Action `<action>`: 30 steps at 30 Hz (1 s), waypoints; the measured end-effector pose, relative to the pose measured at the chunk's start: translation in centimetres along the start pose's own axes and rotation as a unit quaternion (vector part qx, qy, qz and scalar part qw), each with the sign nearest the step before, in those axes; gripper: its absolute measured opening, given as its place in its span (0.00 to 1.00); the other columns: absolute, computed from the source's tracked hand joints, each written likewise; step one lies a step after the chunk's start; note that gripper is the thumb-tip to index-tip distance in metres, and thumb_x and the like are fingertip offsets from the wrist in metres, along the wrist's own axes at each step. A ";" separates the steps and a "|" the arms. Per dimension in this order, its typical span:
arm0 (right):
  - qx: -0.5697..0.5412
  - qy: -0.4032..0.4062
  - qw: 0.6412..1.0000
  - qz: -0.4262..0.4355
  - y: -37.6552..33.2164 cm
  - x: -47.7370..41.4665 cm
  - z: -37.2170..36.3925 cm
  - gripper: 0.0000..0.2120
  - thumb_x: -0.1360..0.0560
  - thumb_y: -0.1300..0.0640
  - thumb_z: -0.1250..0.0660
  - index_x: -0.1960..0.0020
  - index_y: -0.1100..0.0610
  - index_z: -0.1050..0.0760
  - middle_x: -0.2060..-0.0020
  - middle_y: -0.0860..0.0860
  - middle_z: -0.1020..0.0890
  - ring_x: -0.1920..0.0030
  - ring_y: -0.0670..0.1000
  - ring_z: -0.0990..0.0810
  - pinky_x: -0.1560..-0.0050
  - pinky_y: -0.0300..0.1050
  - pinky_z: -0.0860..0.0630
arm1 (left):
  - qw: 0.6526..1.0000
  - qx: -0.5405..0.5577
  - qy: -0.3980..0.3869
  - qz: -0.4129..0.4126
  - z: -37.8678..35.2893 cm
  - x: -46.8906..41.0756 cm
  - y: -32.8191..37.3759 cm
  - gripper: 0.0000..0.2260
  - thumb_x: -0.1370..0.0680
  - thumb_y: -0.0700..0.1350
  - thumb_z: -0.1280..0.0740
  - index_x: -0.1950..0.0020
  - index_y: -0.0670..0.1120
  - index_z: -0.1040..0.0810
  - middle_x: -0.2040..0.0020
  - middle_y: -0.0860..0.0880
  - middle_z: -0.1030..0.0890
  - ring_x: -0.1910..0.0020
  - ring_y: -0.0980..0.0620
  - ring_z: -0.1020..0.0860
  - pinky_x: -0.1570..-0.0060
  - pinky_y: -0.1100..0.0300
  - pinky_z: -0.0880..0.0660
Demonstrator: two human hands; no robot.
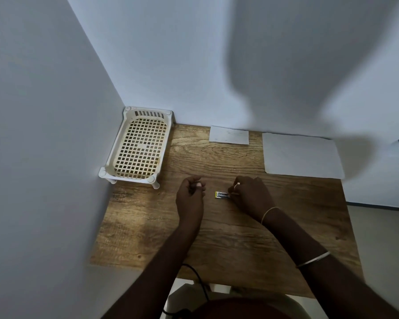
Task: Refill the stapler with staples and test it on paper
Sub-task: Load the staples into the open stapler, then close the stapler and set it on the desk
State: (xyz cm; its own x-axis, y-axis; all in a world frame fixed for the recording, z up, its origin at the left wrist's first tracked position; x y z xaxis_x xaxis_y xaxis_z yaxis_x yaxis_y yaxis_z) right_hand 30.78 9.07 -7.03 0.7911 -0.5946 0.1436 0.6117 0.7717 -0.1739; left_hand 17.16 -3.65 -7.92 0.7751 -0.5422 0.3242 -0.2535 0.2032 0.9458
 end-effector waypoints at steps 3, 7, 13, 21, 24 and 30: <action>0.015 -0.014 1.000 -0.013 -0.1 -0.1 -0.5 0.11 0.22 0.47 0.34 0.47 0.49 0.16 0.51 0.48 0.20 0.48 0.53 0.21 0.47 0.52 0.28 | 1.000 0.007 0.005 0.000 0.2 -0.1 0.0 0.09 0.17 0.37 0.35 0.42 0.47 0.19 0.50 0.49 0.14 0.51 0.55 0.15 0.50 0.58 0.18; 0.030 -0.023 0.999 -0.018 -0.2 -0.4 -0.7 0.11 0.21 0.47 0.36 0.48 0.49 0.16 0.51 0.48 0.20 0.47 0.53 0.21 0.46 0.51 0.29 | 1.000 0.007 0.005 0.002 0.3 0.0 0.0 0.08 0.17 0.38 0.35 0.41 0.45 0.19 0.50 0.48 0.14 0.52 0.55 0.15 0.50 0.58 0.18; 0.048 -0.033 0.998 -0.018 -0.5 -0.5 -0.8 0.12 0.21 0.47 0.37 0.48 0.48 0.16 0.51 0.47 0.19 0.47 0.53 0.22 0.48 0.50 0.32 | 1.000 -0.003 0.001 -0.005 0.6 0.0 0.0 0.08 0.17 0.38 0.35 0.40 0.46 0.19 0.49 0.49 0.14 0.53 0.60 0.16 0.51 0.60 0.18; 0.063 -0.043 0.997 -0.013 -0.8 -0.6 -0.7 0.12 0.20 0.48 0.39 0.48 0.48 0.16 0.51 0.48 0.19 0.45 0.53 0.23 0.46 0.50 0.32 | 1.000 -0.017 -0.004 -0.008 0.7 0.4 0.3 0.08 0.17 0.39 0.34 0.40 0.45 0.20 0.49 0.48 0.14 0.50 0.56 0.15 0.51 0.62 0.19; 0.057 -0.049 0.997 -0.020 -0.7 -0.5 -0.6 0.12 0.21 0.49 0.38 0.48 0.49 0.17 0.50 0.48 0.19 0.44 0.54 0.23 0.44 0.51 0.31 | 0.999 -0.031 -0.007 -0.013 0.9 0.6 0.4 0.08 0.17 0.39 0.34 0.41 0.48 0.19 0.49 0.50 0.14 0.51 0.58 0.16 0.54 0.67 0.20; 0.014 -0.006 0.999 -0.043 0.2 0.4 0.0 0.11 0.25 0.46 0.30 0.45 0.49 0.17 0.48 0.48 0.19 0.44 0.54 0.22 0.46 0.50 0.29 | 0.977 -0.204 -0.064 -0.020 0.9 0.4 -0.4 0.12 0.19 0.40 0.32 0.37 0.48 0.18 0.42 0.53 0.16 0.43 0.56 0.19 0.40 0.59 0.24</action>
State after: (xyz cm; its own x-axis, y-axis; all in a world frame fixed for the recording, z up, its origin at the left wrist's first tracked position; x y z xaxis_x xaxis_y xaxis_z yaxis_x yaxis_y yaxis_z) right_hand 31.18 8.98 -7.02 0.7356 -0.6562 0.1683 0.6766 0.7241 -0.1336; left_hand 17.06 -4.71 -8.17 0.6947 -0.6485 0.3112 0.0478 0.4733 0.8796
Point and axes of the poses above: each hand's wrist, its own x-axis away from the middle knuckle, its own z-axis out of the back of the hand, y = z × x, the point moved 2 cm from there along -x, towards the middle knuckle
